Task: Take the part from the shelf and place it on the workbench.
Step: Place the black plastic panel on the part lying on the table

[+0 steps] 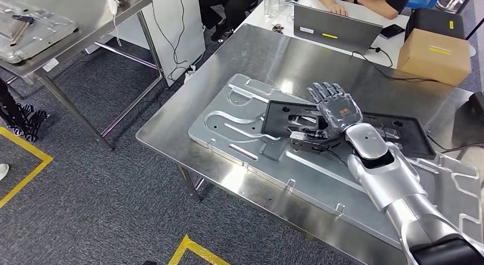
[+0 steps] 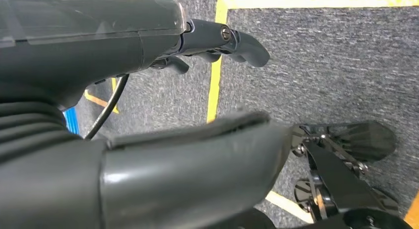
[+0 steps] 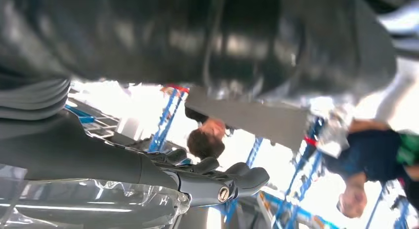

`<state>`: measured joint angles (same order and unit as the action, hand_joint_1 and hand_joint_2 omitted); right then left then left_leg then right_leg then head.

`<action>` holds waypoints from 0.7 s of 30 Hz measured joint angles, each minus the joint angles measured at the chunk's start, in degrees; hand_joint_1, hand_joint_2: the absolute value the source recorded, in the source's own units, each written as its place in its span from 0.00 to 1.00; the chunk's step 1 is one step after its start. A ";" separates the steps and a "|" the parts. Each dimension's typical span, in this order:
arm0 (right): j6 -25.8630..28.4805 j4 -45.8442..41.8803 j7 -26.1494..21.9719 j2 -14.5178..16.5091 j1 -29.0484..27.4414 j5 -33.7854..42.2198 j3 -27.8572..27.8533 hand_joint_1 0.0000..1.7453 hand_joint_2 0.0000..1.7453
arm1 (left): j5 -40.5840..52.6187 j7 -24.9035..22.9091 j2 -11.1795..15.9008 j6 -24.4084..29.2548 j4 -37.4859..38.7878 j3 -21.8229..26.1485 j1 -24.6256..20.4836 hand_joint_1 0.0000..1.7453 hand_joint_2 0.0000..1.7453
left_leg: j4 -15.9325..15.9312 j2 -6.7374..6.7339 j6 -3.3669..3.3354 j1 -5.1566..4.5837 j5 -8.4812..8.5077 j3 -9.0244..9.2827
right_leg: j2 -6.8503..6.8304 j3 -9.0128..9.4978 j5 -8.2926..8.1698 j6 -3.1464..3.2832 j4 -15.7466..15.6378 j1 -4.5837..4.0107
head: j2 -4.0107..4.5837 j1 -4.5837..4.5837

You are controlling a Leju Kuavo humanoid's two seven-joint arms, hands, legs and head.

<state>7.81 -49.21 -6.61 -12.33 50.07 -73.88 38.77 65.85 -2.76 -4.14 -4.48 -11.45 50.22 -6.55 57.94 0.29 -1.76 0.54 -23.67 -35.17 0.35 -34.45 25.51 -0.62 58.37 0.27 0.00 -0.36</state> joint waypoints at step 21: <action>0.41 -17.22 -0.13 -3.04 -5.03 2.14 0.51 0.00 0.00 | 0.20 -0.69 0.50 0.32 -0.02 0.45 2.27 0.00 0.00 | 15.05 -0.26 3.56 1.52 -8.66 -7.06 | -0.08 -1.46 -0.39 2.06 1.23 0.50 | 0.00 -0.06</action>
<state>8.22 -66.43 -6.74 -15.37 45.04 -71.73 39.28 66.05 -3.45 -3.64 -4.15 -11.47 50.66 -4.28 72.99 0.02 1.80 2.06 -32.32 -42.23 0.28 -35.91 25.13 1.45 59.60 0.77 0.00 -0.42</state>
